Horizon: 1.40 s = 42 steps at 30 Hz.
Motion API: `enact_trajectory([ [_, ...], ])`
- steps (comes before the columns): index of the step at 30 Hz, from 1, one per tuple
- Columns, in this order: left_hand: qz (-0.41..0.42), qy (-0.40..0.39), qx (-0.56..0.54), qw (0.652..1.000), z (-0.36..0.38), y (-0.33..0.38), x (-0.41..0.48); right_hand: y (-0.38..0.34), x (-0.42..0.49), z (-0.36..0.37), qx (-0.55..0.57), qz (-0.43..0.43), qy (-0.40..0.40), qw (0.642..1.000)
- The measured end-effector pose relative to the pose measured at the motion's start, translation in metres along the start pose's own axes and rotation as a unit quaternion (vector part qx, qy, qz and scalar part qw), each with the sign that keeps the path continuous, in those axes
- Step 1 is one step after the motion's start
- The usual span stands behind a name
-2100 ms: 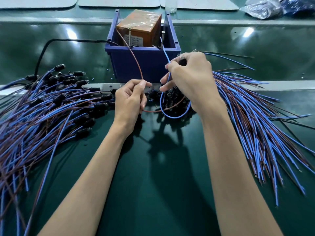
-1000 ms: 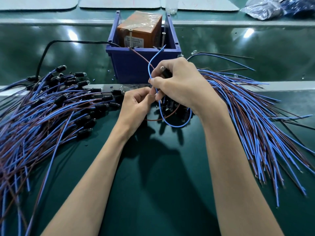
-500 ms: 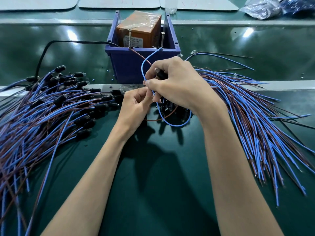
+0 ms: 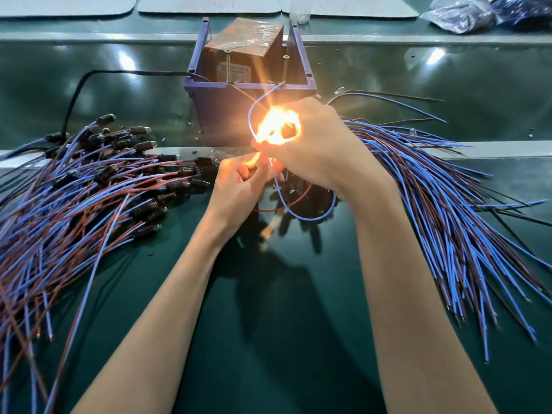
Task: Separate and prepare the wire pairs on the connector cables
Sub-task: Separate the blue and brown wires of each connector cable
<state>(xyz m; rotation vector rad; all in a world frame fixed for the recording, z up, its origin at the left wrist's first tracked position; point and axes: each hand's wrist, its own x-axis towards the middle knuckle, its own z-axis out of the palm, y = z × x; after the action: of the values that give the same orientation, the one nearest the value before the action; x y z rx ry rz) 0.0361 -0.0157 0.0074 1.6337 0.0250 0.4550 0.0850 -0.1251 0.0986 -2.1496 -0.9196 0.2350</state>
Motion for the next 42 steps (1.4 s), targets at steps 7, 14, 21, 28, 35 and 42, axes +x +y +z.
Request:
enact_trajectory([
  [7,-0.001,0.007,-0.001,1.000,-0.001,-0.002,0.000,0.002,0.000,0.000,-0.001,0.004,0.002,1.000],
  [14,-0.063,0.001,-0.155,0.986,-0.007,-0.005,0.004,0.001,-0.003,-0.005,0.013,0.029,-0.040,0.999],
  [21,-0.064,-0.016,-0.233,0.970,-0.005,-0.006,0.005,-0.010,-0.010,-0.007,-0.005,-0.009,-0.147,0.989],
  [28,-0.038,0.115,-0.192,0.974,-0.009,-0.010,0.007,0.015,0.001,-0.018,-0.087,0.078,0.094,0.989],
  [35,-0.022,0.104,-0.170,0.980,-0.008,-0.007,0.005,0.044,-0.001,-0.038,0.019,0.187,0.241,0.952],
  [42,-0.032,0.054,-0.234,0.970,-0.008,-0.007,0.003,0.055,-0.002,-0.041,0.125,0.193,0.277,0.933],
])
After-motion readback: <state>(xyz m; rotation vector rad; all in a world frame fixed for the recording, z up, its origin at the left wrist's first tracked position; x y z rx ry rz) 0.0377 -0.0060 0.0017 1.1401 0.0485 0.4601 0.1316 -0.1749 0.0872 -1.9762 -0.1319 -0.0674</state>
